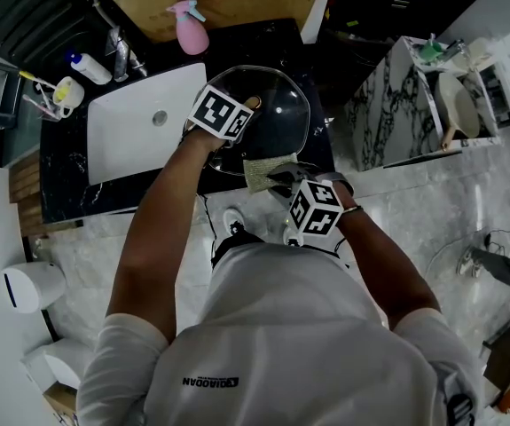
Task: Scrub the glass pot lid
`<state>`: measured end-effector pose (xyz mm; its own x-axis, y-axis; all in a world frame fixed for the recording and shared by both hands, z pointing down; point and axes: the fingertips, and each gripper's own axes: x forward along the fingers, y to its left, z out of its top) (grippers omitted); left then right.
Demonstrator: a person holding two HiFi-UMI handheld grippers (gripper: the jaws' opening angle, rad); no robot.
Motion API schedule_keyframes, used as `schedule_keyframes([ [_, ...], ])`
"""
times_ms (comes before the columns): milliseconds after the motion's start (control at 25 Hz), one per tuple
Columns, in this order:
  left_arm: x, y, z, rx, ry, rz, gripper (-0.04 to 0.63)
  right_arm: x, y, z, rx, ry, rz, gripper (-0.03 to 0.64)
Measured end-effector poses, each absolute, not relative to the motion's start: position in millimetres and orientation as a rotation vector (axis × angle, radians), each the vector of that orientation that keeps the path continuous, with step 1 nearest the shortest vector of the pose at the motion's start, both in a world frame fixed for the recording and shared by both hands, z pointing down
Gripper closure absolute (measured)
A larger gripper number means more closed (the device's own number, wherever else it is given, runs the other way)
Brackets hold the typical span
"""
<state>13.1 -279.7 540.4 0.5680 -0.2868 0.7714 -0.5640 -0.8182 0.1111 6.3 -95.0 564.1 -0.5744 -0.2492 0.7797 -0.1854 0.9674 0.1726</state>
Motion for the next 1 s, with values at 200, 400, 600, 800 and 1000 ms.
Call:
schedule_keyframes([
  [200,13.9,-279.6,540.6,2.452,-0.682,1.138,0.416,10.4,-80.7,552.6,0.269,-2.222,-0.061,0.525],
  [400,14.8,-277.4,539.0,2.485,-0.688,1.128,0.413,19.4,-70.6,534.4,0.351,-2.276,-0.026,0.526],
  [600,16.2,-275.5,526.8,2.558,-0.788,1.205,0.399,39.4,-60.8,515.0,0.448,-2.355,0.024,0.526],
  [800,8.3,-251.6,490.6,2.613,-0.884,1.111,0.399,55.1,-54.1,493.2,0.540,-2.437,0.064,0.526],
  [1000,-3.4,-205.1,456.1,2.588,-1.040,0.818,0.405,65.4,-51.5,470.8,0.665,-2.639,0.254,0.526],
])
